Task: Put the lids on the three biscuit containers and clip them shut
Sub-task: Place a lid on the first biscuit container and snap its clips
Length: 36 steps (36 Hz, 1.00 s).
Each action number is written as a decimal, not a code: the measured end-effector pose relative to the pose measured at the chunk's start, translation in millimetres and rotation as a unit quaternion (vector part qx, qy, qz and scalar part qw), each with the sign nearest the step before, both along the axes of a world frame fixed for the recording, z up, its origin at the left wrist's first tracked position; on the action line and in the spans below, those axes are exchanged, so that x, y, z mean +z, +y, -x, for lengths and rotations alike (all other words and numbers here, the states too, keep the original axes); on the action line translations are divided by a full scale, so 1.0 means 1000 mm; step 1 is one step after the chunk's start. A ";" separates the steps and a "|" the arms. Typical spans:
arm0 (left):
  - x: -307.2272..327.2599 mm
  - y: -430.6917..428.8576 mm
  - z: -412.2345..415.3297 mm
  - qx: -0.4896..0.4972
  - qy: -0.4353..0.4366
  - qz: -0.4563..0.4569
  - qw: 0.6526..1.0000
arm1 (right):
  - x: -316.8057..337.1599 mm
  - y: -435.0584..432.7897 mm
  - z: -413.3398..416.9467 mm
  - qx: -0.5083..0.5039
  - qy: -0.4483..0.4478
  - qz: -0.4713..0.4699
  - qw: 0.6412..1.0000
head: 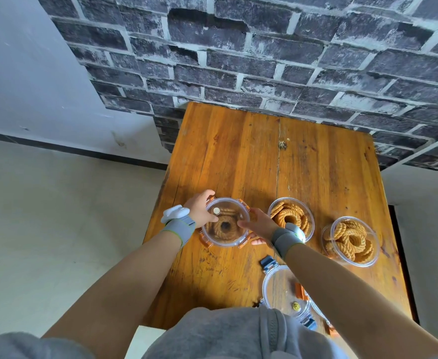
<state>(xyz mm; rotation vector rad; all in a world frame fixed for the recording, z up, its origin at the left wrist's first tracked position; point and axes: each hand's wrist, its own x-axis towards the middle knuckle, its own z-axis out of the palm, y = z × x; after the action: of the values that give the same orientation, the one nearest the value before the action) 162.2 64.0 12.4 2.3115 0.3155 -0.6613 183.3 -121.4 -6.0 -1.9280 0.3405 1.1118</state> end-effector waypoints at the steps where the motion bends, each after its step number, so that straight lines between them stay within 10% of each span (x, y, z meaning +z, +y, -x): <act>1: 0.000 0.000 0.000 0.000 0.002 -0.003 1.000 | 0.000 0.000 0.000 0.000 -0.002 0.000 1.000; 36: -0.018 0.006 0.022 0.127 0.064 -0.007 0.990 | 0.008 0.007 0.004 -0.004 -0.022 0.020 1.000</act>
<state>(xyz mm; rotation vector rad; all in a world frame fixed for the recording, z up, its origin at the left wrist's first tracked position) 140.0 69.8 -5.5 2.1954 0.6643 -0.6808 178.9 -114.2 2.1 -1.9808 0.3480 1.0642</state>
